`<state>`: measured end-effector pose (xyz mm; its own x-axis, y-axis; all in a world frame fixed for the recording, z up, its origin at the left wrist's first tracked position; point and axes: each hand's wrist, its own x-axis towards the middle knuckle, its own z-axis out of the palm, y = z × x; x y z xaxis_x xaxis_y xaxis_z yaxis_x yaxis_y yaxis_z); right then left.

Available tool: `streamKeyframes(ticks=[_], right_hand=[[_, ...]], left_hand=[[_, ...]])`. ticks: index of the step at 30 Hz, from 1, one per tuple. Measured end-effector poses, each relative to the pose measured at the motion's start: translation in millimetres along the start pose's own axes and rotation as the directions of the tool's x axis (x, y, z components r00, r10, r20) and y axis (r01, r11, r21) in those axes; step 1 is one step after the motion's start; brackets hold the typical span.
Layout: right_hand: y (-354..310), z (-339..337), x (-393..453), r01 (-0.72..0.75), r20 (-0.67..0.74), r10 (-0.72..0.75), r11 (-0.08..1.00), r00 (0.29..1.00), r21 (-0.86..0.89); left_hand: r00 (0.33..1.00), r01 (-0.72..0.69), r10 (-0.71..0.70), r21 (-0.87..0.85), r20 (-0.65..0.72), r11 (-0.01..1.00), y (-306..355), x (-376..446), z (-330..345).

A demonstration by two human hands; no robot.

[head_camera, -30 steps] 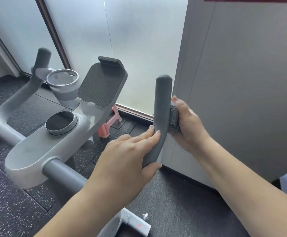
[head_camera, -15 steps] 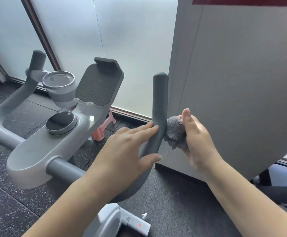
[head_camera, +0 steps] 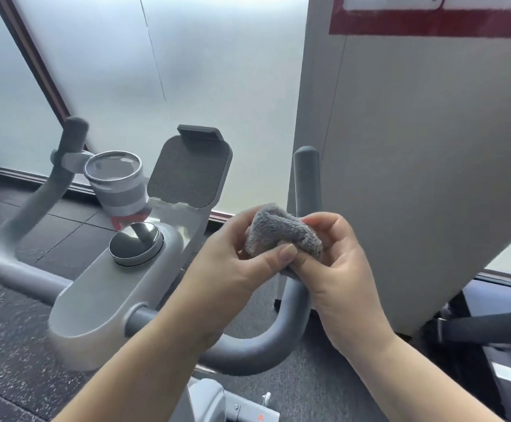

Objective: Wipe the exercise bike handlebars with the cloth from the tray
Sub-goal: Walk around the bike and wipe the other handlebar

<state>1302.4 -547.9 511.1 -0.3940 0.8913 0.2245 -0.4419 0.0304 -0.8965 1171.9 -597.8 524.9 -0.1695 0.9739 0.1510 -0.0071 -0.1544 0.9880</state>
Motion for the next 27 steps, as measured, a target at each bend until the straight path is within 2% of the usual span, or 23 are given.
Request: streamKeyframes(ticks=[3,7,10,12,15,21,27], right_hand=[[2,0,0,0.024,0.028,-0.023,0.998,0.999,-0.062],[0,-10,0,0.057,-0.042,-0.075,0.941,0.996,-0.333],[0,-22,4,0.031,-0.166,-0.128,0.871,0.978,-0.491],[1,-28,10,-0.002,-0.188,-0.125,0.828,0.974,-0.560],[-1,-33,21,-0.009,-0.204,-0.126,0.831,0.971,-0.557],[0,-36,33,0.000,-0.142,-0.084,0.862,0.986,-0.507],[5,-40,35,0.012,-0.118,-0.087,0.851,0.989,-0.525]], left_hand=[[1.000,-0.001,0.001,-0.077,0.001,0.997,-6,-1,-10],[0.996,0.027,-0.035,-0.090,-0.084,0.996,-6,3,-25],[0.965,0.111,-0.105,0.011,-0.240,0.994,-2,19,-38],[0.949,0.163,-0.128,0.101,-0.289,0.981,4,31,-40],[0.949,0.150,-0.106,0.127,-0.297,0.980,8,50,-33],[0.956,0.060,-0.047,0.037,-0.288,0.998,1,85,-11],[0.935,-0.043,0.087,0.134,-0.344,0.990,-10,95,5]])
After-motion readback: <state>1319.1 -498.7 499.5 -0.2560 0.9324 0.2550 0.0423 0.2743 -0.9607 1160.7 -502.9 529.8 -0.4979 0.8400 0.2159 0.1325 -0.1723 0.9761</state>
